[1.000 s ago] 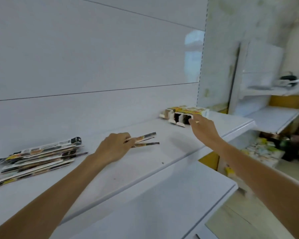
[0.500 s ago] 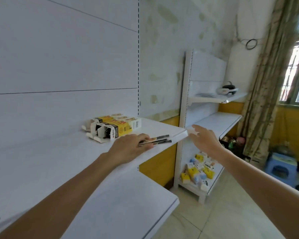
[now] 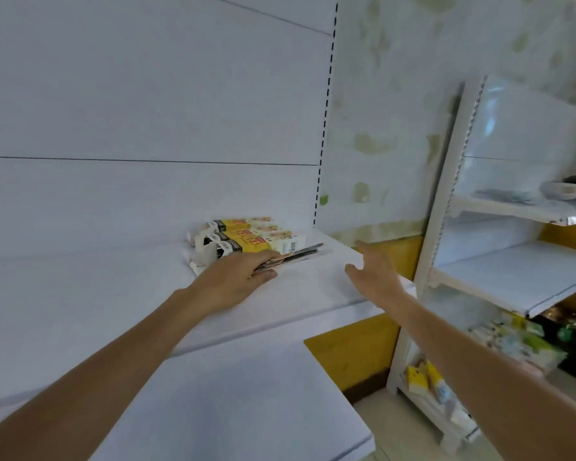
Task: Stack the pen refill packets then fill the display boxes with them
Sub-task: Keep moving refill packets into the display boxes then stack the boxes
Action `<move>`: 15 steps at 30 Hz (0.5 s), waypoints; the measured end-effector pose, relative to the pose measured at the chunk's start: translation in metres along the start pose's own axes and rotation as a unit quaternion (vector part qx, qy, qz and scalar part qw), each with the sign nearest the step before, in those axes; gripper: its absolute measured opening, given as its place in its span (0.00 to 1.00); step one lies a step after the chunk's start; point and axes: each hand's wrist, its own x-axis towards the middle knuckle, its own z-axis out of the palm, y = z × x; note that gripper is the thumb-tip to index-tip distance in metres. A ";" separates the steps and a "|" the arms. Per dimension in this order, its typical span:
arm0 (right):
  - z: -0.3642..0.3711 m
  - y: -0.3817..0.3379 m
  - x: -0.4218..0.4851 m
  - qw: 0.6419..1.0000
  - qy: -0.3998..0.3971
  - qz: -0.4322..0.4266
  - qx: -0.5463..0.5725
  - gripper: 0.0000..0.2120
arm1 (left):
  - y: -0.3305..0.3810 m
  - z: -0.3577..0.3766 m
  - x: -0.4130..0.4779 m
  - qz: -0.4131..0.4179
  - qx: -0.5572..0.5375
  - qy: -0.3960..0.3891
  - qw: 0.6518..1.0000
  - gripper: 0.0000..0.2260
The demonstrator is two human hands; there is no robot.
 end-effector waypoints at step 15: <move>0.083 -0.058 0.107 0.943 -0.112 -0.311 -0.044 0.21 | -0.111 -0.052 -0.076 -0.285 0.102 0.037 0.952 0.11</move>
